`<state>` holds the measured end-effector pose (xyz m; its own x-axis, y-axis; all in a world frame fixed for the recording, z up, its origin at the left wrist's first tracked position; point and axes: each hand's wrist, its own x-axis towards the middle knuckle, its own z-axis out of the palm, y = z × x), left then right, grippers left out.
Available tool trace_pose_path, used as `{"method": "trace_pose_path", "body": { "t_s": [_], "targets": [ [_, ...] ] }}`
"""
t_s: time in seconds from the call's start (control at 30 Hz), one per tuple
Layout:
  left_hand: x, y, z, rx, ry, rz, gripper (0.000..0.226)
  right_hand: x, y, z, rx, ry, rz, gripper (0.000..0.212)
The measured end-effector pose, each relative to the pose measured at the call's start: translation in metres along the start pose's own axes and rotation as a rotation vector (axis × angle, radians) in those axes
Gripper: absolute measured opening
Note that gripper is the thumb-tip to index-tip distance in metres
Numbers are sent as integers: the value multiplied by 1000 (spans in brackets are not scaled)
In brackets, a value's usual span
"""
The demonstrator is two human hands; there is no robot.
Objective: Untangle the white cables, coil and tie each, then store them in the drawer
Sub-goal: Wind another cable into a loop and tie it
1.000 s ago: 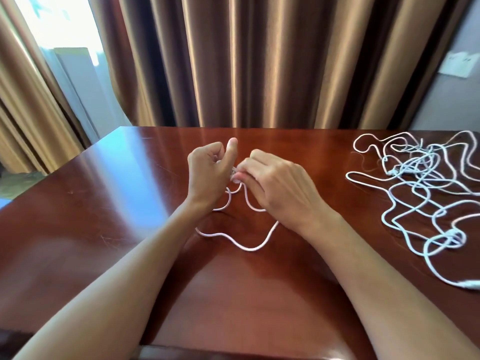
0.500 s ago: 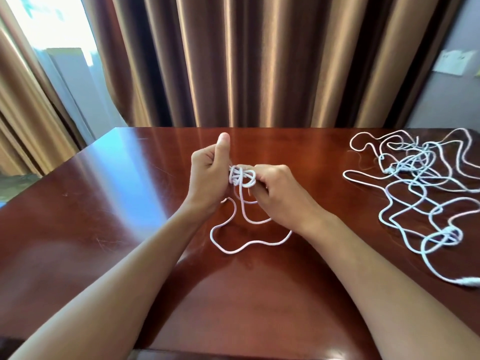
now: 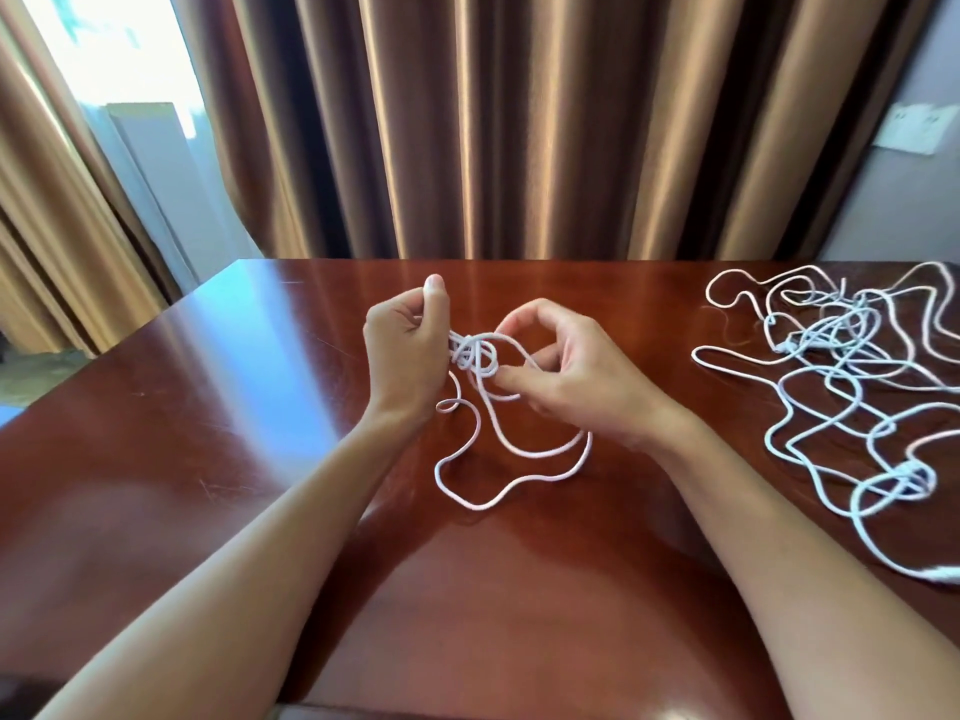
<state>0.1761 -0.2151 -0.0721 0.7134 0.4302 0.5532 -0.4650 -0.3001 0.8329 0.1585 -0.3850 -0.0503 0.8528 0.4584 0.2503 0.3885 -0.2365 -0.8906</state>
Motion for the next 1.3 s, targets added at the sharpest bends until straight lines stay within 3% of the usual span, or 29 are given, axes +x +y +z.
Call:
{"method": "trace_pose_path", "body": {
  "t_s": [0.1, 0.2, 0.3, 0.43, 0.57, 0.67, 0.73, 0.8, 0.93, 0.97, 1.03, 1.1, 1.13, 1.23, 1.3],
  "targets": [
    [6, -3, -4, -64, 1, -34, 57, 1, -2, -3, 150, 47, 8, 14],
    [3, 6, -6, -43, -136, 57, 60, 0, -4, -1, 162, 70, -4, 17],
    [-4, 14, -6, 10, -299, 178, 63, 1, -4, -2, 77, 160, -32, 29],
    [-9, 15, -8, 183, -467, 306, 67, 3, 1, -1, -74, 252, -69, 27],
    [-9, 19, -10, 139, -722, 183, 66, 7, 9, 0, -179, 255, -95, 20],
    [-7, 25, -13, 70, -807, 98, 54, 9, 12, -2, -155, 277, -91, 12],
    [-3, 22, -15, 65, -779, 80, 54, 10, 12, -6, -113, 320, -85, 2],
    [4, 16, -17, 124, -719, 120, 55, 10, 11, -11, -139, 335, -54, 8],
    [9, 4, -21, 324, -664, 258, 59, 5, 8, -19, -736, 253, 89, 28],
    [11, 1, -23, 343, -639, 274, 60, 4, 7, -22, -770, 232, 121, 31],
    [15, -4, -27, 371, -596, 301, 59, 2, 3, -30, -493, 171, 142, 33],
    [17, -7, -27, 387, -592, 331, 58, 4, 2, -37, -238, 243, 115, 31],
    [16, -8, -26, 387, -594, 339, 58, 5, 2, -37, -247, 310, 76, 30],
    [12, -4, -21, 330, -573, 291, 60, 5, 13, -34, -667, 432, -5, 34],
    [10, 1, -20, 196, -544, 148, 57, 3, 18, -30, -923, 340, 36, 42]
  ]
}}
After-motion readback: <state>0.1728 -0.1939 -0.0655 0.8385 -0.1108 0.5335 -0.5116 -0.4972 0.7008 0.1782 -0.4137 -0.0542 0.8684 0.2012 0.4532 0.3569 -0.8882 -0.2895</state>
